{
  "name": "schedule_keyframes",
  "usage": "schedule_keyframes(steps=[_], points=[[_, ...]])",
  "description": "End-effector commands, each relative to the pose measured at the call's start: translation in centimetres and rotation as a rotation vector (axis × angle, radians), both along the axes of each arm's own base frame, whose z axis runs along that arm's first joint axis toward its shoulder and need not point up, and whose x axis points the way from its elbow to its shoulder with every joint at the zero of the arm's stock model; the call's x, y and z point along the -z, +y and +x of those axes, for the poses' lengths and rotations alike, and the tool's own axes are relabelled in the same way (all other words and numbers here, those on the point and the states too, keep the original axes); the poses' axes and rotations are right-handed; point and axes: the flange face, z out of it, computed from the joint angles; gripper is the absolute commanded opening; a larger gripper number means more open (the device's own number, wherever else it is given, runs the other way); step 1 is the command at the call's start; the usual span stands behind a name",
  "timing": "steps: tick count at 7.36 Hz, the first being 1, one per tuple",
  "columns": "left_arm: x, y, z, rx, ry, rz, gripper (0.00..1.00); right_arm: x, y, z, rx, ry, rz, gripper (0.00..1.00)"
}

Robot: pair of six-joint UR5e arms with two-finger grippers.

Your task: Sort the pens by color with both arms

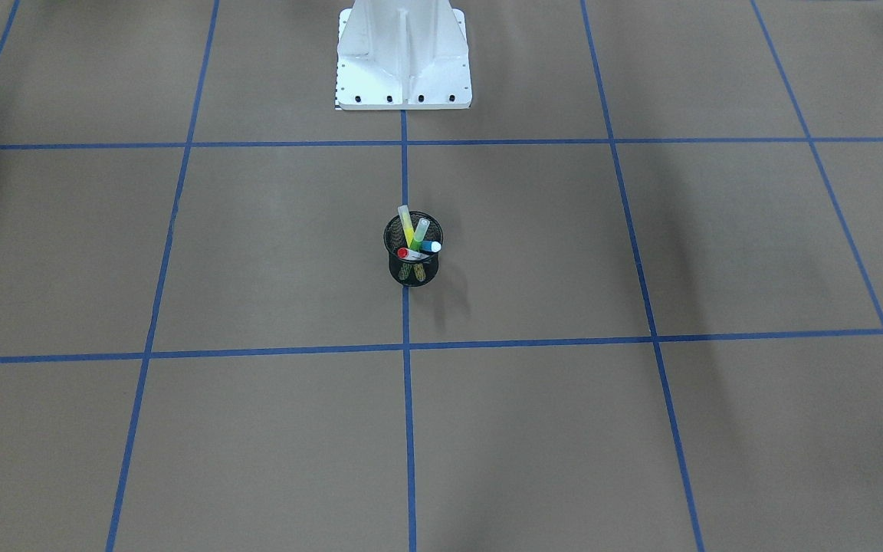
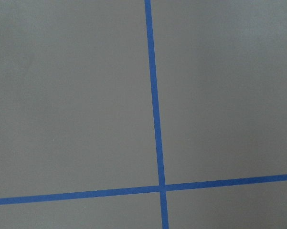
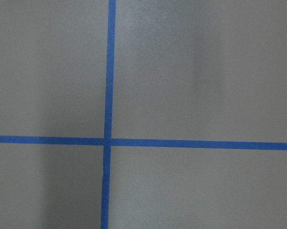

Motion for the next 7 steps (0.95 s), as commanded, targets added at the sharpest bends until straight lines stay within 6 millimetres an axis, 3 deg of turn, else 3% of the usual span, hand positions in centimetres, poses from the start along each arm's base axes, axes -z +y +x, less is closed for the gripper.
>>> schedule_keyframes(steps=[1,5,6,7], points=[[0.1,0.0,0.0,-0.002,0.0,0.002,0.99,-0.1,0.3,0.0,0.001,0.003,0.007,0.99],[1.6,-0.7,0.0,0.007,0.004,0.01,0.99,4.4,-1.0,-0.2,0.012,0.016,0.115,0.99],[2.3,-1.0,0.0,0.019,0.005,0.01,0.99,7.0,-2.1,-1.3,0.024,0.092,0.14,0.99],[3.6,-1.2,0.0,0.042,0.01,0.008,0.99,7.2,-2.2,-1.6,0.027,0.083,0.117,0.99]])
